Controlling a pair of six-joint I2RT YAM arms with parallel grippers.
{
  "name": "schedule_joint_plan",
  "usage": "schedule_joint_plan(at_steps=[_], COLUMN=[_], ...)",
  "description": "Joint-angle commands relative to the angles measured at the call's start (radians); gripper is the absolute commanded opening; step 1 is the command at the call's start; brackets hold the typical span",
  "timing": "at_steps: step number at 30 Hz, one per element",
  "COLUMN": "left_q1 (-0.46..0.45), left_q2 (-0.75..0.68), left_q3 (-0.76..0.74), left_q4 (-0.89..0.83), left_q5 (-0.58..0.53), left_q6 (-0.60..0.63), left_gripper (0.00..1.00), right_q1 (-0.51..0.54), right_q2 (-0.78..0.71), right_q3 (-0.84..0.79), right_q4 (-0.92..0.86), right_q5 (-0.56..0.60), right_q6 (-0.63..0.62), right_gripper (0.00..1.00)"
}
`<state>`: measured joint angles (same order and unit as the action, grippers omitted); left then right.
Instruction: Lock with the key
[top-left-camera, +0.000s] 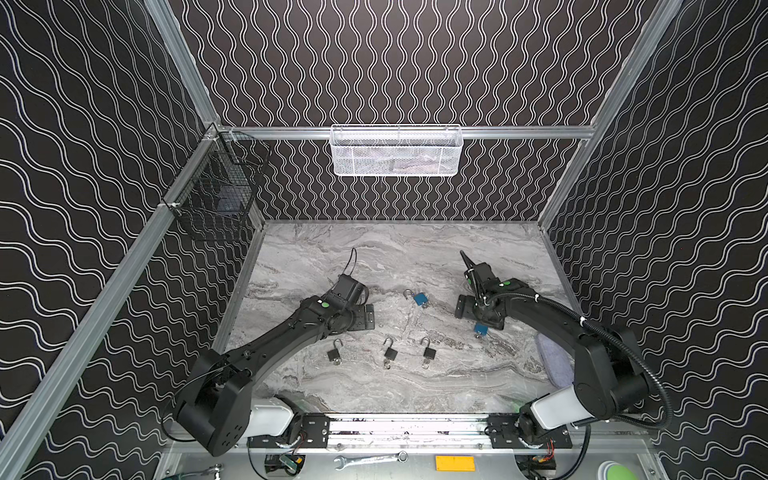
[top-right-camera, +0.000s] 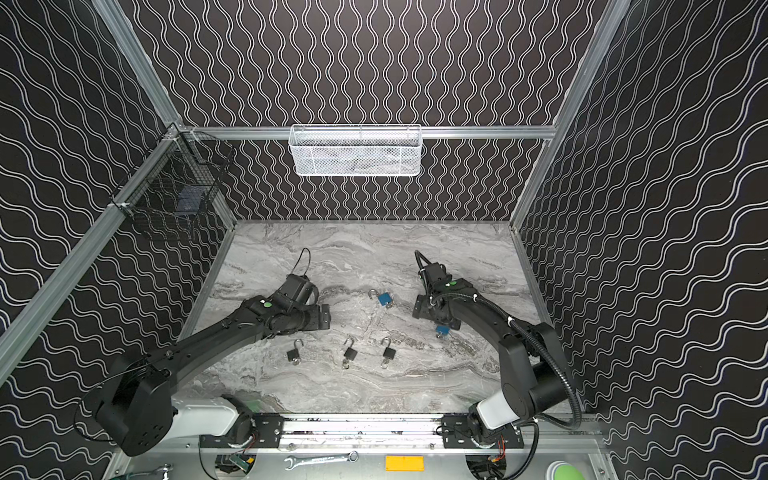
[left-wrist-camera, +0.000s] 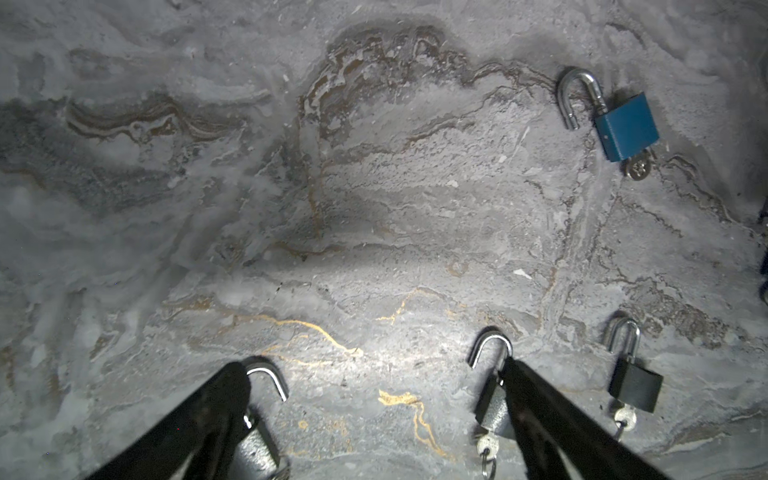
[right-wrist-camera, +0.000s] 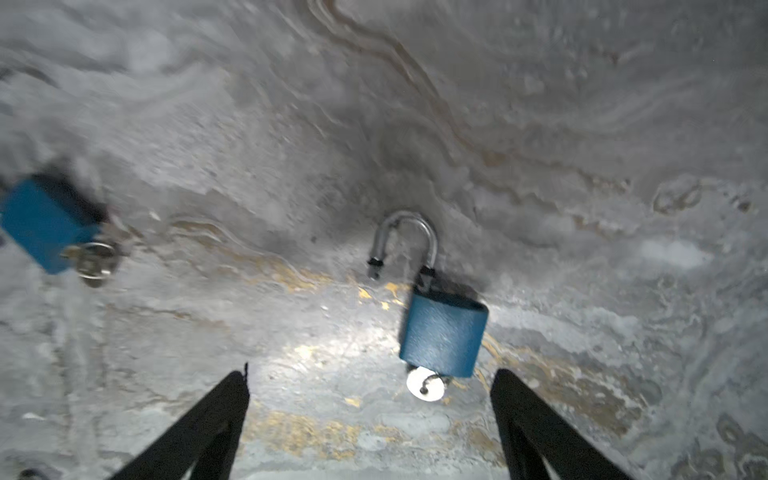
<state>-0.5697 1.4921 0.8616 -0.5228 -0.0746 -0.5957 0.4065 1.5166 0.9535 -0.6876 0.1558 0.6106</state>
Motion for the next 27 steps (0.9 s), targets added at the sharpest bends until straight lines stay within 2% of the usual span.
schedule_joint_plan(at_steps=[1, 12, 18, 27], left_q1=[0.001, 0.005, 0.004, 0.007], left_q2=[0.007, 0.011, -0.023, -0.044], left_q3=[0.01, 0.023, 0.017, 0.022], left_q4=[0.046, 0.061, 0.047, 0.037], left_q5=[0.038, 0.093, 0.094, 0.085], left_q6=[0.043, 0.074, 0.076, 0.067], left_gripper=[0.99, 0.98, 0.97, 0.95], right_q1=[-0.001, -0.031, -0.091, -0.123], right_q2=[-0.016, 0.027, 0.038, 0.061], right_q3=[-0.016, -0.045, -0.065, -0.078], right_q4=[-0.03, 0.001, 0.047, 0.089], right_q5=[0.01, 0.017, -0.02, -0.055], right_q6=[0.077, 0.098, 0.05, 0.008], right_gripper=[0.9, 0.82, 0.76, 0.68])
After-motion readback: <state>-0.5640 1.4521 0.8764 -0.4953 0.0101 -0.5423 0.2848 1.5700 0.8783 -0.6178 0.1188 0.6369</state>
